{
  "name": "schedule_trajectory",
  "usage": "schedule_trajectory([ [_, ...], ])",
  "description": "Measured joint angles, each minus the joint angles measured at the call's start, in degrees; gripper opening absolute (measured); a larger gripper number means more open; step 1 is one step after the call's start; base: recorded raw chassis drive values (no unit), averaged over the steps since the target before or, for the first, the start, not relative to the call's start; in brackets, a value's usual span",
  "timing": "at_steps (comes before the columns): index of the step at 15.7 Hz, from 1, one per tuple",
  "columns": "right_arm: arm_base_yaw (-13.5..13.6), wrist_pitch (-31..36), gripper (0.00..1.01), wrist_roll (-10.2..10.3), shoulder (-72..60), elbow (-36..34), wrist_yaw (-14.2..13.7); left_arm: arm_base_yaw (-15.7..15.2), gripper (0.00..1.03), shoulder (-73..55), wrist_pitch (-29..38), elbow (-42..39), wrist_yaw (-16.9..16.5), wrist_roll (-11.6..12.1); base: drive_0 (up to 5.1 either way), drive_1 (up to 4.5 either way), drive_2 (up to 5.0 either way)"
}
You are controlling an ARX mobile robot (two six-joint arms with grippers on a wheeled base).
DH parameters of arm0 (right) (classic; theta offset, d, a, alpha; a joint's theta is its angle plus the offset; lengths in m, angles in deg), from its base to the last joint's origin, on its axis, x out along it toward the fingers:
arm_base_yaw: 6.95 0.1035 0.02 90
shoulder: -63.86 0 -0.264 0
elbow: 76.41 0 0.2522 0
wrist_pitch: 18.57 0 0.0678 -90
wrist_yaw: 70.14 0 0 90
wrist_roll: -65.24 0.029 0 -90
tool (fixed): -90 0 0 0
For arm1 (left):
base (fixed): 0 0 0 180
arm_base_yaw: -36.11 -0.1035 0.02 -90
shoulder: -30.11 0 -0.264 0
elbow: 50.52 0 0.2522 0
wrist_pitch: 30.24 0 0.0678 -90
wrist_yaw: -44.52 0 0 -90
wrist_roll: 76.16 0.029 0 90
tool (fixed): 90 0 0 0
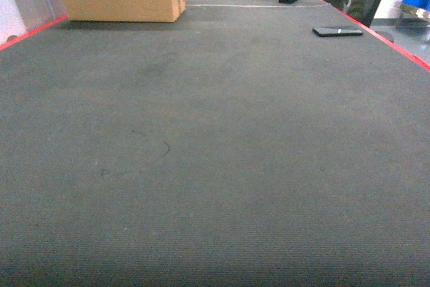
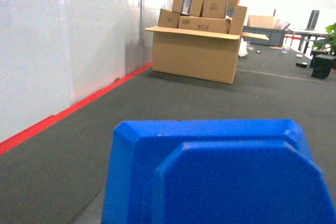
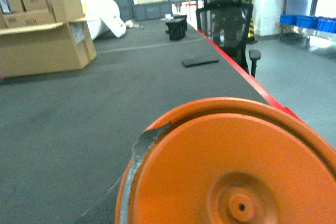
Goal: Sort blue parts and orange caps into right shelf containers
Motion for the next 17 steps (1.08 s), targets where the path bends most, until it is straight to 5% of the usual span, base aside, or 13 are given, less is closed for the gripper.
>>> schedule_trajectory([
  [3,1.6,-4.6,0.44,0.0,10.0,0.4,-4.1,0.7,0.42,1.7,-0.3,-0.4,2.2,1.1,0.0,0.00,0.0],
  [5,1.7,-5.1,0.44,0.0,9.7,0.4,-4.3,1.0,0.42,0.9,-0.6,-0.6,2.1,1.7,0.0,0.00,0.0],
  [6,0.9,-9.0,0.44,-1.0,10.1,1.3,-1.9,-0.7,0.42,3.4,-8.4,0.3,-3.2,1.1,0.0,0.00,0.0],
  [7,-2.8,-14.6,0.44,-3.3,11.4,1.9,5.9,-3.8,0.42,7.8,-15.9,0.2,-12.0,0.5,0.0,0.00,0.0],
  [8,-7.2,-16.4,0.44,-4.6,12.5,1.1,10.6,-5.7,0.42,11.2,-19.7,-0.6,-18.5,0.2,0.0,0.00,0.0],
  [9,-8.2,-16.5,0.44,-5.4,13.5,-0.1,12.1,-6.9,0.42,13.6,-21.4,-2.2,-22.7,-0.5,0.0,0.00,0.0],
  [13,-7.8,-16.7,0.44,-6.2,17.2,-3.2,13.4,-10.5,0.42,19.9,-24.9,-5.6,-27.3,-0.6,0.0,0.00,0.0],
  [14,-7.8,-16.9,0.44,-6.3,18.1,-3.8,13.4,-14.4,0.42,22.0,-26.3,-6.4,-31.9,-0.6,0.0,0.00,0.0],
  [15,-7.8,-23.0,0.44,-6.5,22.5,-4.5,13.4,-16.8,0.42,24.9,-28.4,-7.3,-32.7,-0.7,0.0,0.00,0.0],
  [17,-7.8,-24.5,0.44,-6.6,27.5,-5.6,13.4,-16.3,0.42,29.2,-31.1,-8.3,-33.5,-0.7,0.0,0.00,0.0],
])
